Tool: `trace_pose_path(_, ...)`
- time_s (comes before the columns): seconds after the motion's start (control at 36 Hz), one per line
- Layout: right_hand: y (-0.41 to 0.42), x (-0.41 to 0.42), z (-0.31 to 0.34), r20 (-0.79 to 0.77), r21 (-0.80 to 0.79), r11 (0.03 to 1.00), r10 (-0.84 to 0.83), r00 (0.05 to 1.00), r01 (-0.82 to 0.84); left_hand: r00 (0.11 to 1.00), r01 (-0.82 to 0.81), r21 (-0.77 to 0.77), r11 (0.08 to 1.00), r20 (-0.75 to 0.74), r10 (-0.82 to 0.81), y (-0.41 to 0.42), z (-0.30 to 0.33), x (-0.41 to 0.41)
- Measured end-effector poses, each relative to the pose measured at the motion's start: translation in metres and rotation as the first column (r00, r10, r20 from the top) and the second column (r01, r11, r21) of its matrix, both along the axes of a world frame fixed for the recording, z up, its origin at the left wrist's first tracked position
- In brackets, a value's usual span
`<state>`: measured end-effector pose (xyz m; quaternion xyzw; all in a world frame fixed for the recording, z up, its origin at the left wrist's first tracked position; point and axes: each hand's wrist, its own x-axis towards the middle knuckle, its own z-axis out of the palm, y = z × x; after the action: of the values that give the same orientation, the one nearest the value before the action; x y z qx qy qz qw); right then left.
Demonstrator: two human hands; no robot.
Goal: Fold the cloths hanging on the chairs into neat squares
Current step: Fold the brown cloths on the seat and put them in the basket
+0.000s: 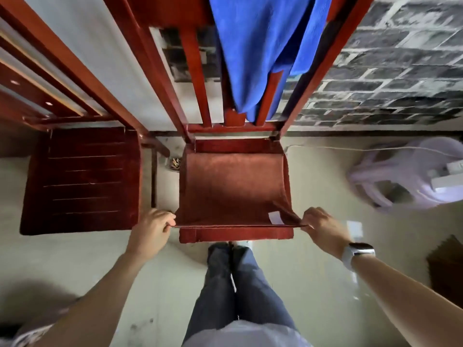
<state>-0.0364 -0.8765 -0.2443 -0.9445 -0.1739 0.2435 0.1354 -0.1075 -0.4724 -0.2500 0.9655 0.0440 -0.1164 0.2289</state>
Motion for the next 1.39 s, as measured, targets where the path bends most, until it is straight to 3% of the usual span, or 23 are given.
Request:
trace_pose_path(0.17, -0.003, -0.043, -0.050, -0.247, -0.106, 0.980, -0.192, 0.950, 0.170, 0.933, -0.025, 0.006, 1.000, -0.359, 0.025, -0.002, -0.047, -0.037)
trace_pose_path(0.28, -0.002, -0.065, -0.061, -0.379, -0.184, 0.977, -0.173, 0.909, 0.109, 0.827, 0.014, -0.023, 1.000, -0.562, -0.025, 0.002, -0.061, -0.046)
trace_pose_path(0.36, 0.001, -0.073, -0.067, -0.452, -0.195, 0.968, -0.232, 0.861, 0.159, 0.780, -0.112, -0.094, 0.989, -0.625, 0.029, 0.001, -0.069, -0.046)
trace_pose_path(0.42, 0.005, -0.073, -0.072, -0.465, -0.178, 0.936, -0.353, 0.812, 0.305, 0.741, -0.252, -0.137, 0.958, -0.664, 0.099, 0.001, -0.072, -0.040)
trace_pose_path(0.5, 0.014, -0.059, -0.075, -0.464, -0.081, 0.798, -0.560, 0.686, 0.597, 0.677, -0.502, -0.223, 0.835, -0.702, 0.220, 0.001, -0.073, -0.026)
trace_pose_path(0.56, 0.019, -0.042, -0.075, -0.434, 0.000, 0.723, -0.622, 0.652, 0.691, 0.658, -0.586, -0.249, 0.771, -0.702, 0.274, 0.001, -0.076, -0.012)
trace_pose_path(0.64, 0.026, -0.014, -0.077, -0.437, 0.097, 0.611, -0.683, 0.585, 0.786, 0.622, -0.685, -0.260, 0.681, -0.695, 0.361, 0.006, -0.082, 0.011)
trace_pose_path(0.72, 0.030, 0.011, -0.085, -0.463, 0.196, 0.479, -0.724, 0.511, 0.856, 0.574, -0.798, -0.372, 0.474, -0.708, 0.411, 0.007, -0.085, 0.033)
trace_pose_path(0.81, 0.033, 0.036, -0.098, -0.504, 0.256, 0.370, -0.737, 0.450, 0.893, 0.570, -0.822, -0.457, 0.340, -0.669, 0.477, 0.000, -0.092, 0.058)
trace_pose_path(0.94, 0.038, 0.077, -0.115, -0.573, 0.308, 0.239, -0.726, 0.380, 0.921, 0.534, -0.829, -0.507, 0.235, -0.596, 0.600, -0.007, -0.111, 0.100)
trace_pose_path(1.06, 0.044, 0.101, -0.127, -0.589, 0.306, 0.192, -0.731, 0.344, 0.932, 0.509, -0.835, -0.500, 0.229, -0.546, 0.665, -0.005, -0.123, 0.122)
trace_pose_path(1.17, 0.050, 0.117, -0.145, -0.564, 0.286, 0.192, -0.758, 0.327, 0.939, 0.514, -0.840, -0.454, 0.296, -0.495, 0.700, -0.003, -0.141, 0.135)
trace_pose_path(1.39, 0.059, 0.137, -0.167, -0.453, 0.249, 0.280, -0.813, 0.367, 0.927, 0.536, -0.834, -0.394, 0.387, -0.407, 0.740, -0.004, -0.168, 0.151)
